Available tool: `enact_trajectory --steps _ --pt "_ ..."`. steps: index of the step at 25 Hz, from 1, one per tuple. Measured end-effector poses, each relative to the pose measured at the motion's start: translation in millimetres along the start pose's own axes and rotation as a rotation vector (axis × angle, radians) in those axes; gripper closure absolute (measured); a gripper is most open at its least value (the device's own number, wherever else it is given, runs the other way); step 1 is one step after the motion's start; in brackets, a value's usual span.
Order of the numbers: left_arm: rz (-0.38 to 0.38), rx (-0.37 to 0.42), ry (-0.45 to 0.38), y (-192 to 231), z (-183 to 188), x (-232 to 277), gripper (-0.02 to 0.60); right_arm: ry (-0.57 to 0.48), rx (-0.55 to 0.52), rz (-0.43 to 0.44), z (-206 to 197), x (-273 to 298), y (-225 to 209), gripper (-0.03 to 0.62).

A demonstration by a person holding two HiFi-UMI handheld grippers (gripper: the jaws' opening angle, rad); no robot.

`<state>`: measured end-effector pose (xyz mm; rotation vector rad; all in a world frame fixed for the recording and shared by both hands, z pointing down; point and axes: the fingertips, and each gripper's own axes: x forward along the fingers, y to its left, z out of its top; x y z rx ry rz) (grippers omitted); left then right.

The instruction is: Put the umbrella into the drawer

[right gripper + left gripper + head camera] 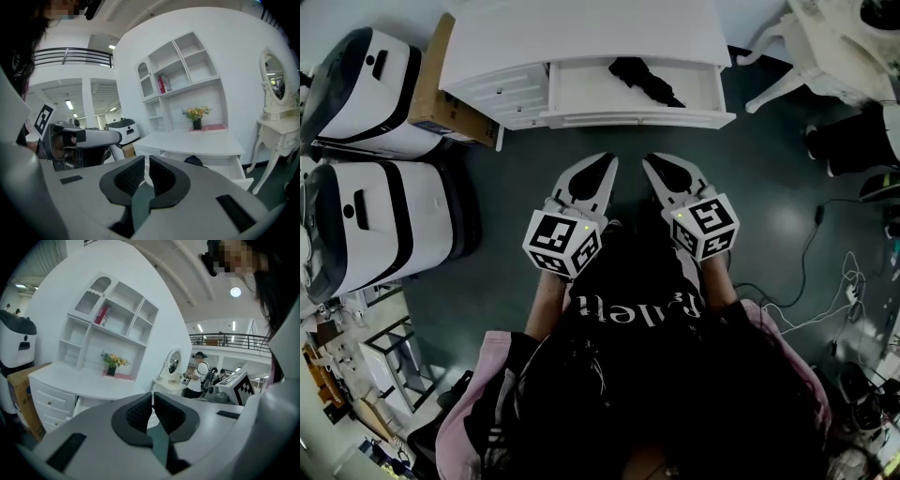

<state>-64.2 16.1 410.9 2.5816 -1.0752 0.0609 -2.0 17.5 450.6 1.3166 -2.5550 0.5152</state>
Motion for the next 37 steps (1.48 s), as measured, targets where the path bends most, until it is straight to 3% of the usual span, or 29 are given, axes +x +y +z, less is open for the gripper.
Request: enact_trajectory --steps 29,37 --pt "-0.158 0.042 -0.011 -89.6 -17.6 0.4 0.554 -0.020 0.022 -0.128 -24.7 -90.2 -2.9 0.534" --pt "-0.168 0.051 -0.005 -96.5 -24.6 -13.0 0.554 -0.026 0.045 -0.138 -36.1 -96.7 6.3 0.534"
